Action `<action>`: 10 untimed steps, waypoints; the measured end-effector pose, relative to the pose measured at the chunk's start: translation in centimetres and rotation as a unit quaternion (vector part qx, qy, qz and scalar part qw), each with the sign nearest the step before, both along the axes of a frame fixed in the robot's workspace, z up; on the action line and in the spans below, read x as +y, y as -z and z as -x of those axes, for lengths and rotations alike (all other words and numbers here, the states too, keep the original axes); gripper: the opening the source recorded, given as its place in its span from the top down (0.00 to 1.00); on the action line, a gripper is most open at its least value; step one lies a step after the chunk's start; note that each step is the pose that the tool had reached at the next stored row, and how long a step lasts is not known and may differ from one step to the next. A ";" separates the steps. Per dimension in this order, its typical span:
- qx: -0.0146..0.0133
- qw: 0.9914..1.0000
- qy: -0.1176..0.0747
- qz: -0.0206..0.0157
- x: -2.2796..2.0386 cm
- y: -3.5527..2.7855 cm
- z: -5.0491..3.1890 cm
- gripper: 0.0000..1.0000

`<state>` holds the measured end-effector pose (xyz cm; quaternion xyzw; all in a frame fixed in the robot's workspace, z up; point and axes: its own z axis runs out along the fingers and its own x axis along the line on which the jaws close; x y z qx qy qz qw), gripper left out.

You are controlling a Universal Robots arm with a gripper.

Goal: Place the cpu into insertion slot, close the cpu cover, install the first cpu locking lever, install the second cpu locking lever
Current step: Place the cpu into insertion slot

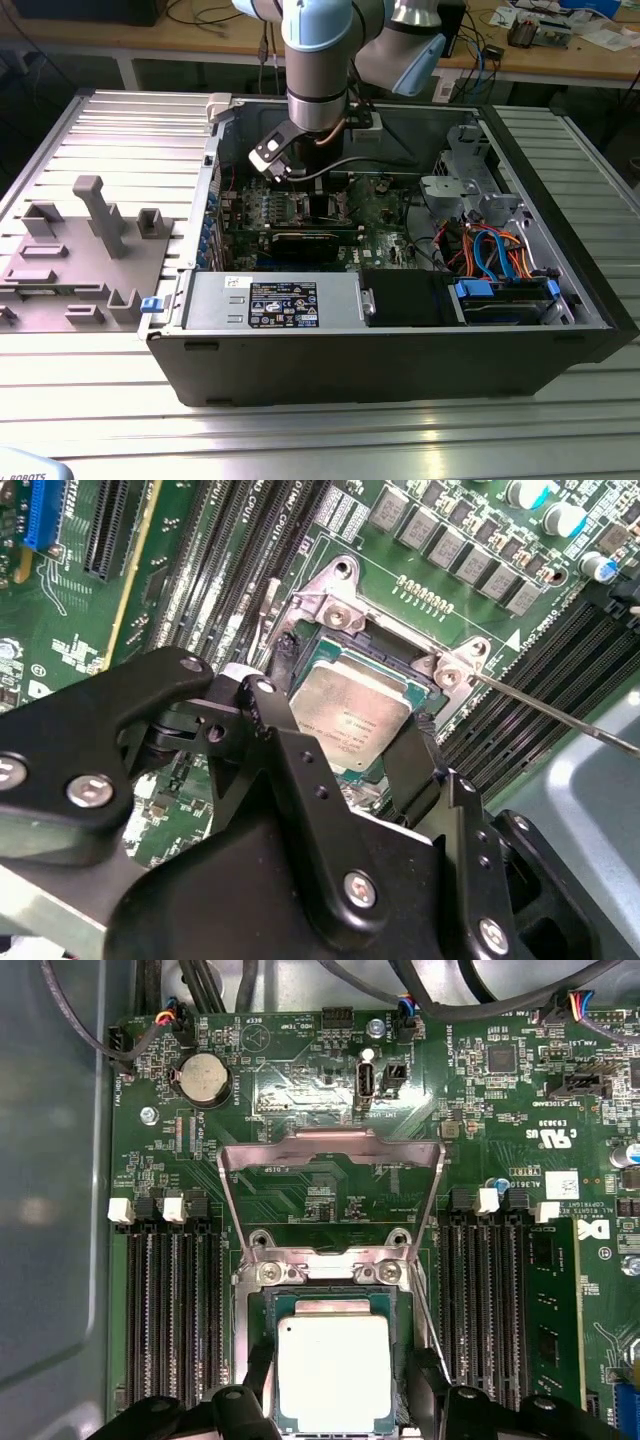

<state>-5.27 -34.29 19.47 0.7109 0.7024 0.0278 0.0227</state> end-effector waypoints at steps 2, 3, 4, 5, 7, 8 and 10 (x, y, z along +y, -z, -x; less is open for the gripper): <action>0.000 1.000 0.000 0.000 0.00 0.00 0.00 0.39; 0.000 1.000 0.000 0.000 0.00 0.00 0.00 0.39; 0.000 1.000 0.000 0.000 0.00 -0.07 -0.01 0.39; 0.000 1.000 0.000 0.000 -0.01 -0.34 0.00 0.39; 0.000 1.000 0.000 0.000 0.01 -0.99 0.00 0.39; 0.000 1.000 0.000 0.000 0.01 -1.36 0.00 0.39; 0.000 1.000 0.000 -0.001 0.01 -1.47 -0.06 0.39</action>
